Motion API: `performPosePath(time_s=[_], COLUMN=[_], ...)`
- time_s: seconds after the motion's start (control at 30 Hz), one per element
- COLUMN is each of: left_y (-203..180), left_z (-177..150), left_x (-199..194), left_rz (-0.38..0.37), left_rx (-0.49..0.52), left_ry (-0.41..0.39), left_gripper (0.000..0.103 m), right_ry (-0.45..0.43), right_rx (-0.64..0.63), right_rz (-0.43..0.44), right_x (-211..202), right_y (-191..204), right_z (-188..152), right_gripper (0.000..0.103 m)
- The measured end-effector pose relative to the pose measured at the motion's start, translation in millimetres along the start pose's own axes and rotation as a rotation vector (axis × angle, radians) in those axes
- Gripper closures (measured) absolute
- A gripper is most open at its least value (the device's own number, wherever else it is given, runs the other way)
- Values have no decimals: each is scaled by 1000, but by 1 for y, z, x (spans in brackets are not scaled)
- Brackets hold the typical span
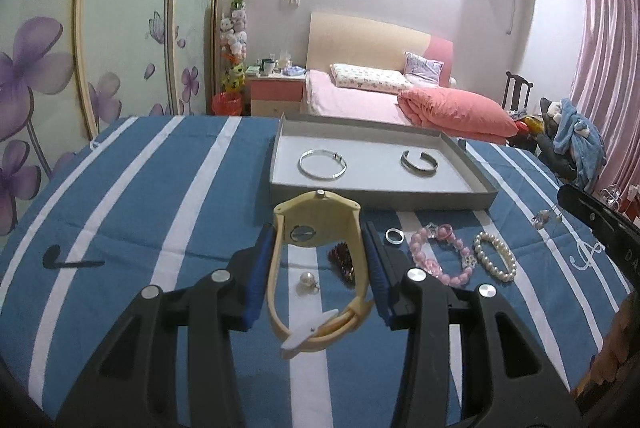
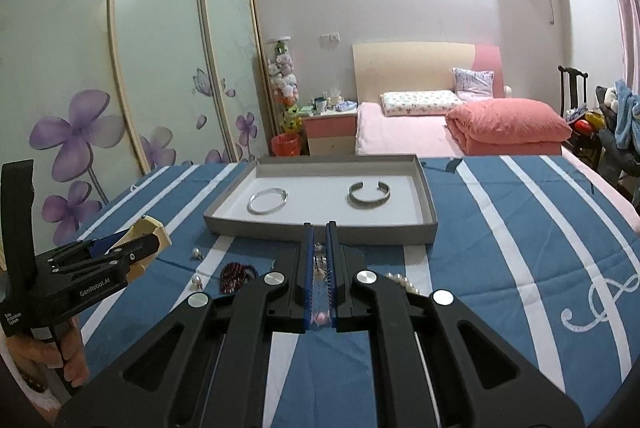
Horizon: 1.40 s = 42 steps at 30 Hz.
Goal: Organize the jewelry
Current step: 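Lift the earrings over the tray with the right tool while the left tool lifts the watch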
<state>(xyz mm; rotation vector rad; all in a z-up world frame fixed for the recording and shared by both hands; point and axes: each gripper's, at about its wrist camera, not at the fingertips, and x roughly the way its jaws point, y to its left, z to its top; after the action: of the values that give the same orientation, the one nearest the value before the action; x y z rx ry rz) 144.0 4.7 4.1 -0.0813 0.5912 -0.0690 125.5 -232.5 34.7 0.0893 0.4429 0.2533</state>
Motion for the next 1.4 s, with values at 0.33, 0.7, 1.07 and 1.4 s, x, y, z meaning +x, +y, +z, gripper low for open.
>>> performPosePath(time_s=[0.33,0.7,1.07,1.4], left_y=[-7,-7,-25,-46], left_z=[26,50,-23,-39], left_x=[-5,10,51,70], left_rz=[16,-9,-80,-21], left_rx=[29,44,104,51], left_ry=[-92,-100,184,267], left_gripper=[65,84,42,21], right_ry=[-88,-105,-41,-13], right_rx=[-22,-22,0,13], right_rz=[3,9,-7,-10], right_x=[2,22,35,38], right_y=[4,4,-3,-10], right_z=[25,39,25,20], right_gripper=[96,96,96,96])
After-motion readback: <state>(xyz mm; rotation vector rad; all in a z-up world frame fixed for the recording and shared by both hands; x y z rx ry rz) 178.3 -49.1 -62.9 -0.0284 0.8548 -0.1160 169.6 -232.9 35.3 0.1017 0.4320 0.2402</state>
